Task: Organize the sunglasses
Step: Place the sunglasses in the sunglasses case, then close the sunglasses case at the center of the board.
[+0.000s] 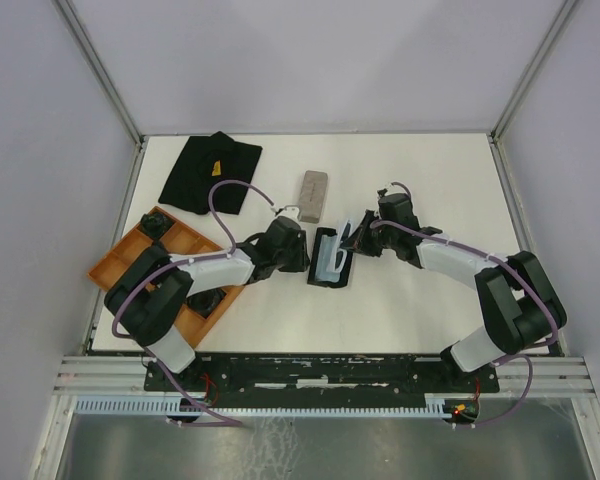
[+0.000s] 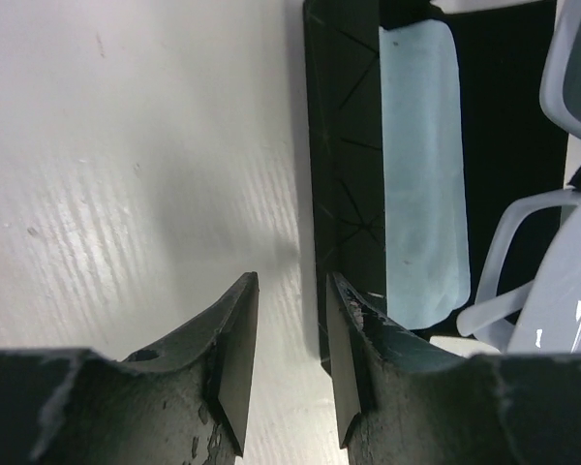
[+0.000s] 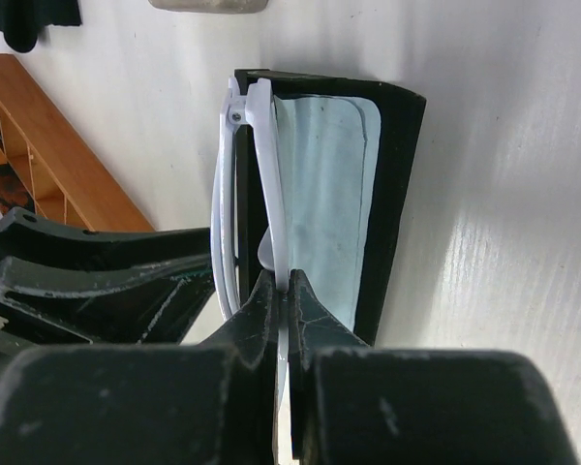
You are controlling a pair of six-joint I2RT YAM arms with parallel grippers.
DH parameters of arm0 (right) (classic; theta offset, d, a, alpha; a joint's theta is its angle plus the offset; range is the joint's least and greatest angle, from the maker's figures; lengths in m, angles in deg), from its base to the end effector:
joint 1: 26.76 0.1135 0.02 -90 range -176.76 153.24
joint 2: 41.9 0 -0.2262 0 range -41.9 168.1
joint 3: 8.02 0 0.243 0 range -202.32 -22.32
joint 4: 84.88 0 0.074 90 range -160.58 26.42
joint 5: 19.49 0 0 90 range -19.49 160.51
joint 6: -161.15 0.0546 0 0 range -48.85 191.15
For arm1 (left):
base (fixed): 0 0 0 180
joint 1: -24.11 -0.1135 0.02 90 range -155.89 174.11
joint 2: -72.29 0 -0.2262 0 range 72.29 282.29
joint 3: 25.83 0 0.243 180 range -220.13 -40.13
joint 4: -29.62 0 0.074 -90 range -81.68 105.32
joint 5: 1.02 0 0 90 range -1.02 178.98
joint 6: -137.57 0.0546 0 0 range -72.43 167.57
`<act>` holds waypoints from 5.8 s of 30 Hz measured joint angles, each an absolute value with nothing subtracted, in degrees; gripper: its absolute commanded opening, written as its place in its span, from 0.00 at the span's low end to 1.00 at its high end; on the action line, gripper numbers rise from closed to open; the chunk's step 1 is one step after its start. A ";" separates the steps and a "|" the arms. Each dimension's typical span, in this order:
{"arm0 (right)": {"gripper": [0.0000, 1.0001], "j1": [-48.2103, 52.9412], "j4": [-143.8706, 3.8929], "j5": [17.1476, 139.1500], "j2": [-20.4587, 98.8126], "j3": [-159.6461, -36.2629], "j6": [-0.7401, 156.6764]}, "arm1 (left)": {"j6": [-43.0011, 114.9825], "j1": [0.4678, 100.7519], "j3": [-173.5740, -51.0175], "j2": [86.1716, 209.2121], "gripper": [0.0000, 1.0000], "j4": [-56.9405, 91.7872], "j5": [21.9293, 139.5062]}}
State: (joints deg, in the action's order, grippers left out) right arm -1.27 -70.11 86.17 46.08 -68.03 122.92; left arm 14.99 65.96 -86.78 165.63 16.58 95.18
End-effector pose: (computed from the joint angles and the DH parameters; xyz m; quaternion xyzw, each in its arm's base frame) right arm 0.2822 0.1508 0.1397 0.1532 0.8963 0.3454 0.2323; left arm 0.2486 -0.2147 0.1178 0.0542 0.9226 -0.1892 0.3318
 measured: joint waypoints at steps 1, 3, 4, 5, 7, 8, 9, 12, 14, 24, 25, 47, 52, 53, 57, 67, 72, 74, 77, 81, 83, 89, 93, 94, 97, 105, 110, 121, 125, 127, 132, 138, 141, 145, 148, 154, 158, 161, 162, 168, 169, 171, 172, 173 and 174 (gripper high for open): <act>0.00 -1.27 -70.07 86.19 46.08 -68.03 122.75 | 14.99 66.52 -86.76 165.63 0.41 16.49 95.39; 0.00 -1.27 -69.83 86.37 46.10 -68.03 122.38 | 14.99 67.57 -86.76 165.67 0.41 16.23 95.92; 0.00 -1.27 -69.68 86.50 46.17 -68.06 122.18 | 14.99 68.05 -86.69 165.71 0.41 16.16 96.05; 0.00 -1.27 -69.59 86.63 46.30 -68.06 121.94 | 14.99 68.47 -86.63 165.76 0.41 16.07 96.20; 0.00 -1.27 -69.41 86.85 46.65 -68.06 121.41 | 14.99 69.17 -86.58 165.95 0.41 15.83 96.44; 0.00 -1.27 -69.31 86.93 46.85 -68.06 121.06 | 14.99 69.34 -86.56 166.06 0.41 15.81 96.51; 0.00 -1.27 -69.24 87.04 47.02 -68.06 120.69 | 14.97 69.58 -86.54 166.24 0.41 15.75 96.60; 0.00 -1.27 -68.56 87.72 47.63 -68.54 118.77 | 14.99 69.69 -86.45 166.46 0.41 15.44 96.99; 0.00 -1.27 -68.15 88.59 48.25 -69.32 117.46 | 14.99 69.74 -86.34 166.43 0.42 15.42 97.49; 0.00 -1.27 -67.10 91.68 51.13 -71.27 114.81 | 15.01 69.74 -86.32 166.41 0.43 14.39 101.05; 0.00 -1.27 -67.10 91.92 51.50 -71.27 114.83 | 15.01 69.74 -86.32 166.41 0.43 14.39 101.21; 0.00 -1.27 -68.02 94.34 55.68 -72.25 116.41 | 15.98 69.74 -86.71 166.41 0.43 14.39 101.95; 0.00 -1.27 -68.43 94.89 56.64 -72.73 116.56 | 16.41 69.74 -87.11 166.41 0.43 14.37 101.93; 0.00 -1.27 -68.50 94.95 56.81 -72.80 116.58 | 16.52 69.74 -87.17 166.41 0.43 14.37 101.93; 0.00 -1.27 -68.98 95.44 57.64 -72.82 116.95 | 17.13 69.74 -87.35 166.41 0.43 14.37 101.93; 0.00 -1.27 -71.27 97.12 58.82 -72.89 117.59 | 17.27 69.74 -87.39 166.41 0.43 14.37 101.93; 0.00 -1.27 -72.67 97.97 60.62 -72.91 117.87 | 17.27 69.74 -87.41 166.41 0.43 14.37 101.93; 0.00 -1.27 -73.00 98.19 61.40 -73.00 118.00 | 17.27 69.74 -87.41 166.41 0.43 14.37 101.93; 0.00 -1.27 -73.35 99.00 62.21 -73.39 118.24 | 17.27 69.74 -87.44 166.41 0.43 14.37 101.93; 0.02 -1.27 -74.20 99.57 63.06 -73.89 118.33 | 17.31 69.74 -87.44 166.41 0.43 14.37 101.91; 0.06 -1.27 -74.46 99.92 63.28 -73.98 118.33 | 17.33 69.74 -87.48 166.41 0.43 14.35 101.91; 0.17 -1.27 -74.44 100.48 64.11 -75.01 118.22 | 17.44 69.74 -88.22 166.41 0.43 14.17 101.91; 0.23 -1.27 -74.16 100.35 64.11 -75.42 117.76 | 17.44 69.74 -88.29 166.41 0.43 14.15 101.91; 0.24 -1.27 -73.87 100.24 64.11 -75.60 117.54 | 17.44 69.74 -88.29 166.41 0.43 14.15 101.91; 0.27 -1.27 -72.30 99.94 64.07 -76.21 116.82 | 17.44 69.74 -88.29 166.41 0.43 14.15 101.91; 0.31 -1.27 -65.44 97.51 61.62 -78.29 113.37 | 17.44 69.74 -88.29 166.41 0.43 14.13 101.95; 0.31 -1.27 -61.42 95.54 59.52 -79.66 110.64 | 17.44 69.74 -88.29 166.41 0.44 14.13 101.93; 0.28 -1.27 -54.03 89.32 52.46 -80.27 103.73 | 18.16 69.71 -91.04 166.54 0.44 13.73 102.04; 0.28 -1.27 -51.84 81.56 41.34 -79.31 100.26 | 18.34 69.71 -91.22 167.37 0.44 13.71 102.45; 0.27 -1.27 -49.68 73.99 35.28 -79.20 98.64 | 18.53 69.71 -91.22 167.79 0.44 13.65 102.93; 0.25 -1.55 -46.33 67.57 36.33 -78.90 97.20 | 18.80 69.65 -91.22 167.83 0.44 13.63 104.01; 0.22 -1.81 -44.08 68.64 45.19 -77.87 96.87 | 19.30 69.54 -91.24 169.39 0.44 13.71 103.96; 0.21 -1.81 -44.48 71.87 48.31 -77.63 97.31 | 19.50 69.54 -91.24 170.67 0.44 13.69 103.92; 0.20 -1.81 -46.62 76.40 51.70 -77.63 98.16 | 19.58 69.54 -92.11 171.92 0.44 13.91 103.70; 0.20 -1.81 -47.84 79.22 54.04 -77.63 98.53 | 19.67 69.54 -92.68 172.40 0.44 14.00 103.33; 0.24 -1.81 -50.27 83.94 55.90 -77.63 99.93 | 20.26 69.45 -93.21 172.93 0.44 14.24 102.19; 0.28 -1.81 -51.73 85.82 55.87 -77.63 100.54 | 20.54 69.45 -93.23 172.99 0.44 14.41 101.95; 0.30 -1.81 -52.28 86.93 55.70 -77.63 100.91 | 20.57 69.45 -93.23 173.01 0.44 14.57 101.89; 0.30 -1.81 -52.50 87.33 55.65 -77.63 101.00 | 20.57 69.45 -93.23 173.01 0.44 14.59 101.86; 0.35 -1.75 -53.57 89.01 55.65 -77.63 101.59 | 20.57 69.45 -93.23 173.06 0.44 14.70 101.75; 0.36 -1.70 -53.72 89.18 55.65 -77.65 101.74 | 20.57 69.45 -93.23 173.06 0.44 14.70 101.73; 0.37 -1.59 -53.94 89.60 55.65 -77.69 101.87 | 20.59 69.45 -93.23 173.06 0.44 14.70 101.71; 0.37 -1.46 -54.07 89.73 55.65 -77.74 101.94 | 20.59 69.43 -93.23 173.06 0.44 14.72 101.69; 0.38 -1.29 -54.16 89.82 55.65 -77.87 101.98 | 20.59 69.43 -93.23 173.08 0.44 14.74 101.65; 0.38 -1.13 -54.22 89.88 55.65 -77.94 102.05 | 20.57 69.43 -93.23 173.08 0.44 14.76 101.56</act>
State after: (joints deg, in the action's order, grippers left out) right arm -1.13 -54.22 89.88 55.65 -77.94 102.05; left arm 20.57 69.43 -93.23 173.08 14.76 101.56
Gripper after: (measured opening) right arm 0.368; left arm 0.438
